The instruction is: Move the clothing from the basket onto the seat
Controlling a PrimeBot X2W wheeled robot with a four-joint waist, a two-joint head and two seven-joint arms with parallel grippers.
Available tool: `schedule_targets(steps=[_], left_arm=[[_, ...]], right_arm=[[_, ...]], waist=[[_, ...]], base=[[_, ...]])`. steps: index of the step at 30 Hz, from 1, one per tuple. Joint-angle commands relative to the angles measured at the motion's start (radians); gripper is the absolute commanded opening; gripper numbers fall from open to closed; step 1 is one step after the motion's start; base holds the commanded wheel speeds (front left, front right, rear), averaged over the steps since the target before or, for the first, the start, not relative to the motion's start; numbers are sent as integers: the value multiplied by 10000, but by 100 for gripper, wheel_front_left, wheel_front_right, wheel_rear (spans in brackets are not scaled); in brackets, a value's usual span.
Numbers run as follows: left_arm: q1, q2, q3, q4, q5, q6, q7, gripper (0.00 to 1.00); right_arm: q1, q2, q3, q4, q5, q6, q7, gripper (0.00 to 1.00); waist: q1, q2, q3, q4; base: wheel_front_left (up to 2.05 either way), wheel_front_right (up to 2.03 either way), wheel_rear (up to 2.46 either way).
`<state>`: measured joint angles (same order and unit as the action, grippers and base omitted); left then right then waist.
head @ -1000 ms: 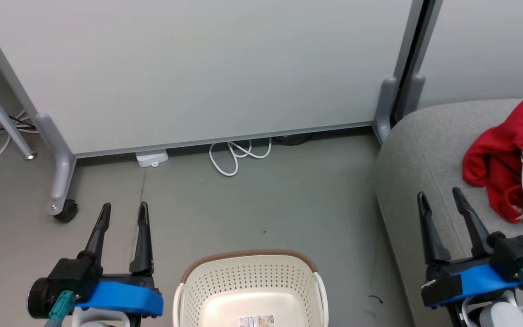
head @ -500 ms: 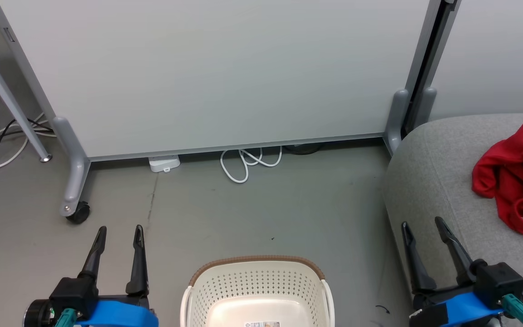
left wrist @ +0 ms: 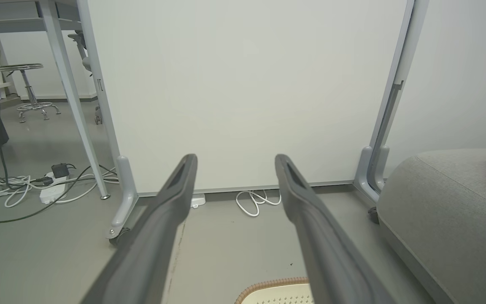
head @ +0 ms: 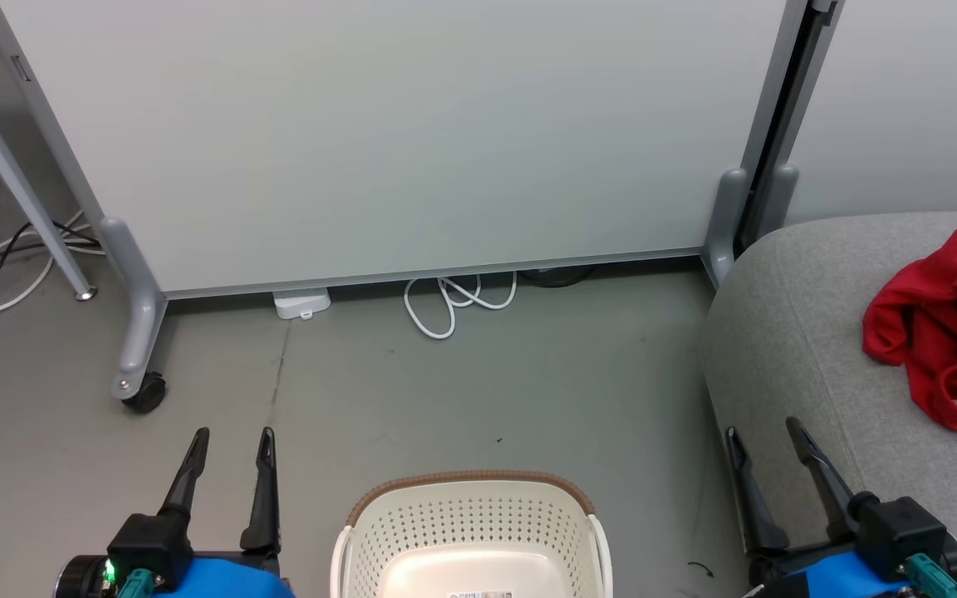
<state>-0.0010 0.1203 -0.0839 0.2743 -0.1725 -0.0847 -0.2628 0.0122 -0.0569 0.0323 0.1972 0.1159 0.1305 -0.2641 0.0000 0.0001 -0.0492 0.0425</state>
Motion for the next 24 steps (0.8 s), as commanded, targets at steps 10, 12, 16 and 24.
schedule_targets(steps=[10, 12, 16, 24], left_arm=[[218, -123, 53, 463, 14, -13, 81, 0], [204, -145, 123, 544, -249, -21, 183, 0], [105, -175, 256, 518, -1042, -47, 411, 0], [-18, -231, 421, 388, -2544, -96, 761, 0]], right_arm=[[161, 31, -20, 391, 38, 0, 17, 0], [160, 33, -45, 455, 324, 0, 91, 0], [78, 35, -129, 454, 1153, 0, 302, 0], [-79, 38, -281, 445, 2698, 0, 692, 0]], waist=[[2, -1, 6, -17], [2, -1, 12, -22], [2, -1, 28, -35], [2, -1, 61, -61]], base=[[0, 0, 0], [0, 0, 0], [0, 0, 0], [0, 0, 0]])
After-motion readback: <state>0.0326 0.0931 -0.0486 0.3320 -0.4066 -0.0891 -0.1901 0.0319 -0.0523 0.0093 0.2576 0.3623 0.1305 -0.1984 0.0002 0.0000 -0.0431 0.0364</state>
